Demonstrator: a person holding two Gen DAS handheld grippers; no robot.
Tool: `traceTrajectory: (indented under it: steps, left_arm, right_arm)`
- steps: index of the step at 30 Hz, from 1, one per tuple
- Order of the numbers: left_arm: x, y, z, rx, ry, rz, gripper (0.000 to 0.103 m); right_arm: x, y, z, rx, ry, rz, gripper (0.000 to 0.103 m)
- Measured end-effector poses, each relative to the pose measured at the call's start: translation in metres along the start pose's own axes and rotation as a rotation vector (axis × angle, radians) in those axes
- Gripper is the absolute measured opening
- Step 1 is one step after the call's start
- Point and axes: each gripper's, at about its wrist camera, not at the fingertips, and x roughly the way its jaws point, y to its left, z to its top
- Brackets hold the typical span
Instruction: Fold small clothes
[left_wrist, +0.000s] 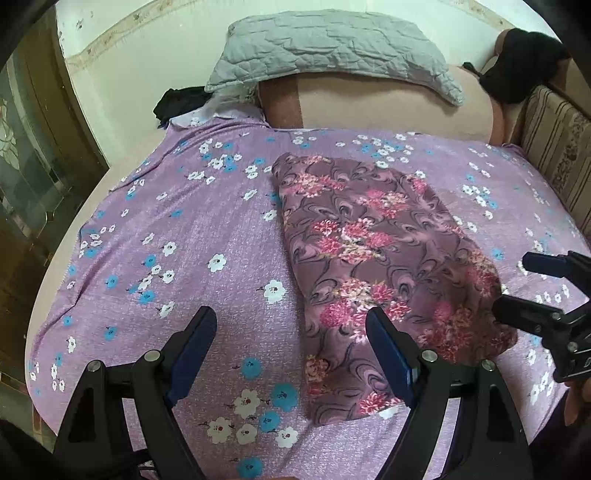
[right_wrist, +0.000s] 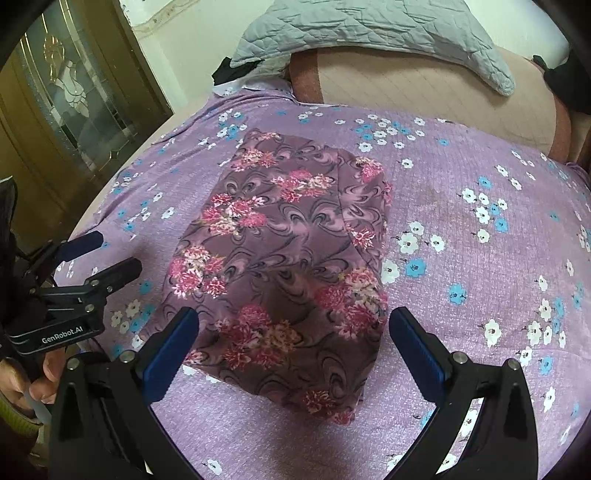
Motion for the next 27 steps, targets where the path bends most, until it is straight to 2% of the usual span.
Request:
traceTrajectory:
  steps: [12,27]
  left_arm:
    - [-0.03,-0.004,0.003,0.012,-0.048,-0.028,0.083]
    - [-0.041,-0.003,-0.002,0.029,-0.044,-0.025,0.083]
  right_arm:
    - [-0.018,0.011,-0.001,-0.039,-0.023,0.001,0.103]
    - [-0.034,0.015,-0.004,-0.034,-0.025,-0.006,0.103]
